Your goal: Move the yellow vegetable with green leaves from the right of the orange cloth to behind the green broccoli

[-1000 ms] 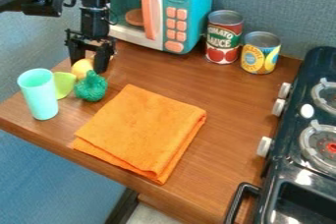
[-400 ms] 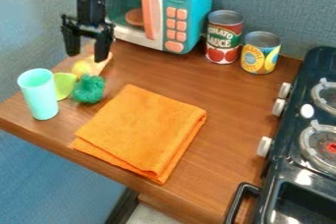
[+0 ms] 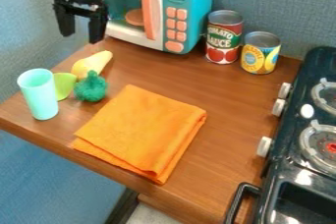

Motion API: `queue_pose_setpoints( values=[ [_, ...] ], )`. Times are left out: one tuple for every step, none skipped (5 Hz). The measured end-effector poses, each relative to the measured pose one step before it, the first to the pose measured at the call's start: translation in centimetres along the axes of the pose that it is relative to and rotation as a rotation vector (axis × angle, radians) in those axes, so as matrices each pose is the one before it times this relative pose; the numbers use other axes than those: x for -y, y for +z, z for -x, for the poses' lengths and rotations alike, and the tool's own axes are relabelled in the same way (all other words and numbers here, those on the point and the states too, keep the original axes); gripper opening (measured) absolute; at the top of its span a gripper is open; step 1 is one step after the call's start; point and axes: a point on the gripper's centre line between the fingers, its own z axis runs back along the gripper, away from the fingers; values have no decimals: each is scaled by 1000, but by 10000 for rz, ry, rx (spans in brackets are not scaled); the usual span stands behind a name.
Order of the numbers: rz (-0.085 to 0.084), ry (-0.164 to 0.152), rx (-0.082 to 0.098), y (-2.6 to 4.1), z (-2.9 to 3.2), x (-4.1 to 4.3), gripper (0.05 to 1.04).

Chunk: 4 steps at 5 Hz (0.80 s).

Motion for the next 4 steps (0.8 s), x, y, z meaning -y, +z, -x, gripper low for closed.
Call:
queue_pose_setpoints(
  values=[
    [100, -932, 589, 2440, 1617, 3975, 1001],
    [-40, -1245, -203, 133, 1174, 5159, 1001],
    [-249, -1223, -56, -908, 860, 5378, 1001],
    [-68, -399, -171, -356, -233, 3738, 1001]
  ],
)
